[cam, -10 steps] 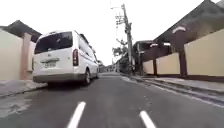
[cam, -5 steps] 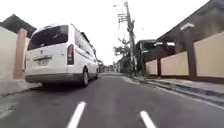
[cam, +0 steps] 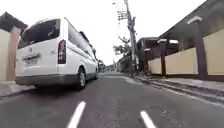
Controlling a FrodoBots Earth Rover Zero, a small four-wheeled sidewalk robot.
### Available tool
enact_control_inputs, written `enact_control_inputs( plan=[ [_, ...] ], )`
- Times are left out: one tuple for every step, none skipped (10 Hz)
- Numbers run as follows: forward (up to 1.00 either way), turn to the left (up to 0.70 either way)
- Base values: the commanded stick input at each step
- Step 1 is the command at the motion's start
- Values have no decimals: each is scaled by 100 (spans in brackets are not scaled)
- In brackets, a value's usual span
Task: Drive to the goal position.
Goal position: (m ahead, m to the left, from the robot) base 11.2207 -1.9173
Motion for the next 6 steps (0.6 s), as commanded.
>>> enact_control_inputs(
  plan=[
    [85,0],
    [85,0],
    [85,-10],
    [85,-25],
    [85,-32],
    [85,0]
  ],
)
